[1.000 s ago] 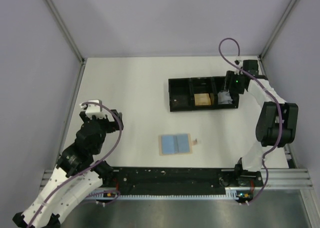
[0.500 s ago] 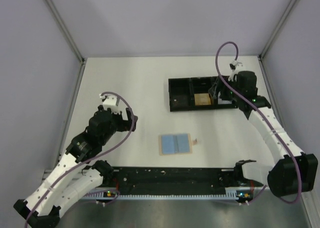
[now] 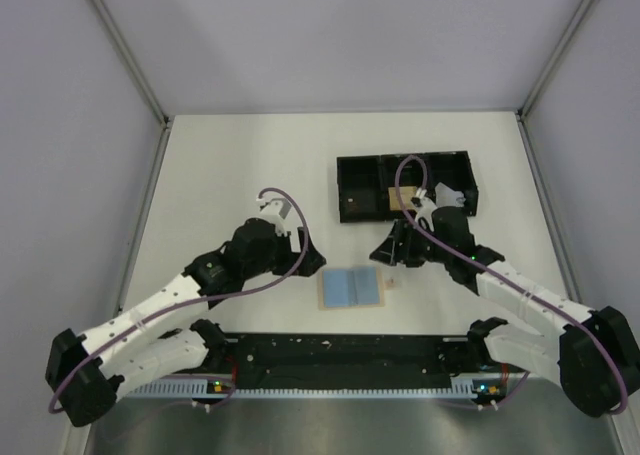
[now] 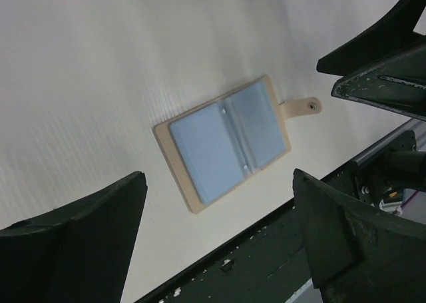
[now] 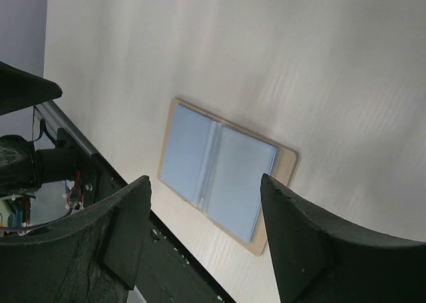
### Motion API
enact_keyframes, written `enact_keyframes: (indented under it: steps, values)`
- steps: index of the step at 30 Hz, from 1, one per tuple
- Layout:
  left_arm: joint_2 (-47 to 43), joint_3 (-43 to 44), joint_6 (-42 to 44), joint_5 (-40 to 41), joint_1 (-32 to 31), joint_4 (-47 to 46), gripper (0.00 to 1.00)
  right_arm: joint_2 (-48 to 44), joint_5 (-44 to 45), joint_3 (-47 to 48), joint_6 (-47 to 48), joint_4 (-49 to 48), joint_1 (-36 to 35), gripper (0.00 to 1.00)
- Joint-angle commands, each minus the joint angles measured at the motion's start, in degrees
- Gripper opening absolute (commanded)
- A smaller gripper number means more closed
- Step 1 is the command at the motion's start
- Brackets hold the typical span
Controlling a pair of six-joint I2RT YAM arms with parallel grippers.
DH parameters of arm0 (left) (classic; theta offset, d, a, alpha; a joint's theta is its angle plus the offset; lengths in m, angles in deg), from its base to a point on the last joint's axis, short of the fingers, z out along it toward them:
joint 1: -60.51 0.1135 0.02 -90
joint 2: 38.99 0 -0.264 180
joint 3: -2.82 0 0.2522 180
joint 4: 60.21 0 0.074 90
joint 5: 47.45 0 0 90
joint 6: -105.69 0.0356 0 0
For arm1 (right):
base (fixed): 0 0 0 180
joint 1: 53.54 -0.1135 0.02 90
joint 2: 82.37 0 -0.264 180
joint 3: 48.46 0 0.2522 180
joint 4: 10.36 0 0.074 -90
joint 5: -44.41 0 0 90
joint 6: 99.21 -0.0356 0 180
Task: Take the credit cards out of the card holder
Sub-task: Remove the credit card from the card holder.
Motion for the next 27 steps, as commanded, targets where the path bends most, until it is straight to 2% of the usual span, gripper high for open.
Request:
enact_keyframes:
  steps: [1, 8, 14, 17, 19, 21, 27]
  values:
    - [5.6, -1.4, -6.2, -0.7, -3.3, -5.4, 0.93, -1.5, -5.2, -6.2, -7.0, -12.8, -1.1, 0.66]
    - [14.5, -5.7, -12.7, -3.1, -4.8, -11.2, 0.87, 1.2, -8.5, -10.3, -7.2, -15.0, -2.5, 0.65]
    - [19.3, -7.2, -14.5, -3.3, -5.3, -13.3, 0.79, 4.6, -6.4, -11.0, -6.6, -15.3, -4.0, 0.64]
    - [21.3, -7.6, -15.1, -3.8, -5.4, -14.3, 0.73, 7.1, -5.0, -11.0, -6.4, -15.2, -4.5, 0.64]
    - [22.8, -8.0, -15.7, -4.1, -5.4, -15.4, 0.61, 9.2, -4.6, -11.2, -6.3, -16.6, -4.6, 0.64]
    - [24.0, -8.4, -16.2, -4.1, -5.4, -17.1, 0.54, 12.2, -5.5, -11.0, -6.5, -18.3, -4.8, 0.64]
    - [29.0, -6.9, -17.2, -2.1, -5.2, -18.4, 0.40, 20.3, -6.0, -8.9, -6.6, -23.4, -5.0, 0.59]
